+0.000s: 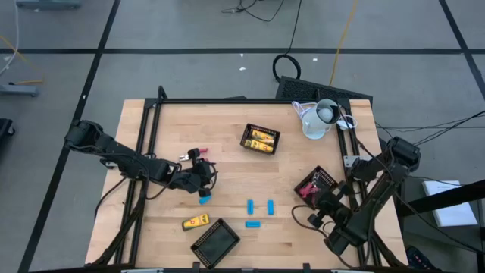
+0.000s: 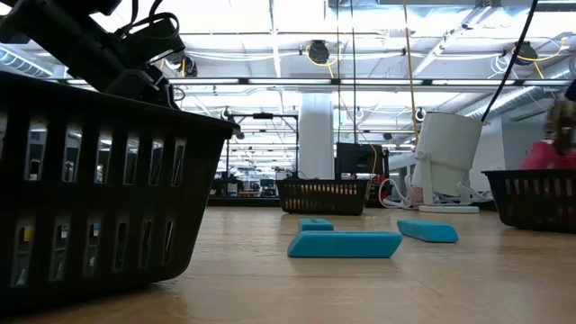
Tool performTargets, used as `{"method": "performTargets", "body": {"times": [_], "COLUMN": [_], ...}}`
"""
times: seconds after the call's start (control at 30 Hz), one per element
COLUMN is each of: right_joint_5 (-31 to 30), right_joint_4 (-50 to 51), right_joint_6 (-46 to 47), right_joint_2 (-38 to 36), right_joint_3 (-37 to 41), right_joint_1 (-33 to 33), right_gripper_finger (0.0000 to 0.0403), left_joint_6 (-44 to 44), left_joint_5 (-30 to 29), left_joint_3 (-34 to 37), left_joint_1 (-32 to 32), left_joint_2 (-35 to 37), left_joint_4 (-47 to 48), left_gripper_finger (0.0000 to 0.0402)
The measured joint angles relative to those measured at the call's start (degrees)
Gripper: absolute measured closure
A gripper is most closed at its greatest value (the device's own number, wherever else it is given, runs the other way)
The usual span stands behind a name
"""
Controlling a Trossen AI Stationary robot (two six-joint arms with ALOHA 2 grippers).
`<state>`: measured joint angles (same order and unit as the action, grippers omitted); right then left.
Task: Pick & Place School Supplies
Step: Put the pink hole puncher into the bottom right black bin, then put the blue eraser into the bottom black bin
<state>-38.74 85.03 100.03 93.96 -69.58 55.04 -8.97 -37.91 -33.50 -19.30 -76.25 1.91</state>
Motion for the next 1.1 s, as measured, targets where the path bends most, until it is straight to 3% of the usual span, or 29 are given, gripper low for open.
{"method": "performTargets", "body": {"times": [0.23, 0.4, 0.73, 0.83, 1.0, 1.1], "right_joint_5": [-0.6, -4.2, -8.8, -9.5, -8.7, -2.3], "right_joint_4": [3.2, 5.0, 3.5, -3.9, -28.1, -43.5], "right_joint_6": [-0.2, -0.2, -8.7, -18.4, -46.2, -63.9], "right_joint_2": [-2.5, -4.6, -7.0, -7.0, -7.0, -7.0], "right_joint_3": [2.2, 2.8, 2.8, 2.8, 2.8, 2.8], "right_joint_1": [-1.7, -2.3, -6.0, -6.8, -12.1, -16.6], "right_gripper_finger": [0.0403, 0.0403, 0.0403, 0.0403, 0.0403, 0.0399], "left_joint_6": [0.2, 0.2, 0.2, 0.5, 1.3, 1.7], "left_joint_5": [0.0, -0.1, -0.1, -0.1, -0.2, 0.0], "left_joint_3": [0.0, 0.0, 0.0, 0.0, 0.0, 0.0], "left_joint_1": [-0.7, -0.7, -0.7, -0.7, -0.7, -0.7], "left_joint_2": [0.0, 0.0, 0.0, 0.0, 0.0, 0.0], "left_joint_4": [0.0, 0.0, 0.1, 0.0, 0.0, 0.8], "left_gripper_finger": [0.0249, 0.0249, 0.0249, 0.0249, 0.0249, 0.0249]}}
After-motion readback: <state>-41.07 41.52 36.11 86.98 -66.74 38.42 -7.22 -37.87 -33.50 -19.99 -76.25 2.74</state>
